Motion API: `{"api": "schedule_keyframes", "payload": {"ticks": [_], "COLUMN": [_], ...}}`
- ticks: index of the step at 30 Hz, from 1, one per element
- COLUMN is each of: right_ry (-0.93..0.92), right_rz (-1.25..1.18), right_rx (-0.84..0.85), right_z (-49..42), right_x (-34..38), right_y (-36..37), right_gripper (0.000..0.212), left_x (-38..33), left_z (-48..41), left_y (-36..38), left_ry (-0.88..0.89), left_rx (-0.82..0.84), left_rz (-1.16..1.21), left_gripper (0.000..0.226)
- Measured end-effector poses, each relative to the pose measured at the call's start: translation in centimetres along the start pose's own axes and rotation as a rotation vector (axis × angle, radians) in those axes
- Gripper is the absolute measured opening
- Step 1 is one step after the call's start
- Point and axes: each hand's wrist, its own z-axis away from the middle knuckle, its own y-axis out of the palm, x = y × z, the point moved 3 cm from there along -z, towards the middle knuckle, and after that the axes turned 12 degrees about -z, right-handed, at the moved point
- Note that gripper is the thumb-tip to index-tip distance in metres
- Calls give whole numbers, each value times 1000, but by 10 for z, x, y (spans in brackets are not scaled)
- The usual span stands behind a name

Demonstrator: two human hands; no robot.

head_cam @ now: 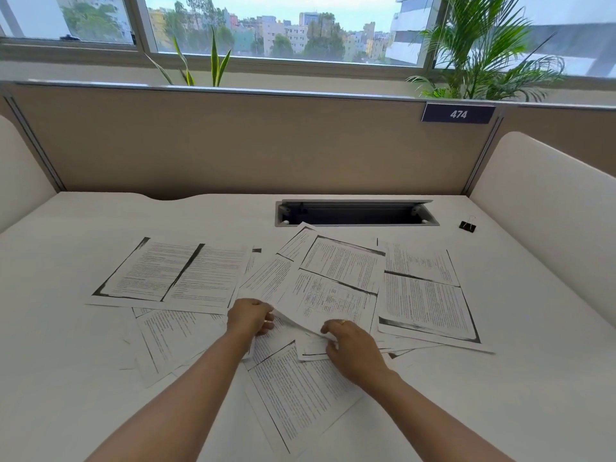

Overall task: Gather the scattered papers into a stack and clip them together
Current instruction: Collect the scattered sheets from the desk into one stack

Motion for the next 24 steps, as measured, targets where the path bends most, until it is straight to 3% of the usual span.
{"api": "schedule_keyframes", "payload": {"ticks": [10, 19, 21, 24], "right_ry": [-3, 6, -8, 8], "right_rz": [11, -70, -121, -276], "right_rx": [128, 228, 174, -114], "right_z": [8, 11, 13, 16], "right_x": [-2, -16, -17, -12], "right_y": [1, 0, 2, 1], "right_gripper": [38, 45, 43, 24], "left_x": [0, -22, -21, -21], "left_z": [-14, -12, -10, -4], "left_y": [0, -1, 1, 0], "left_ry": [-80, -139, -145, -155], "left_rx": [-14, 70, 66, 87], "left_rz": [210, -96, -49, 151], "left_gripper": [18, 21, 20, 13]}}
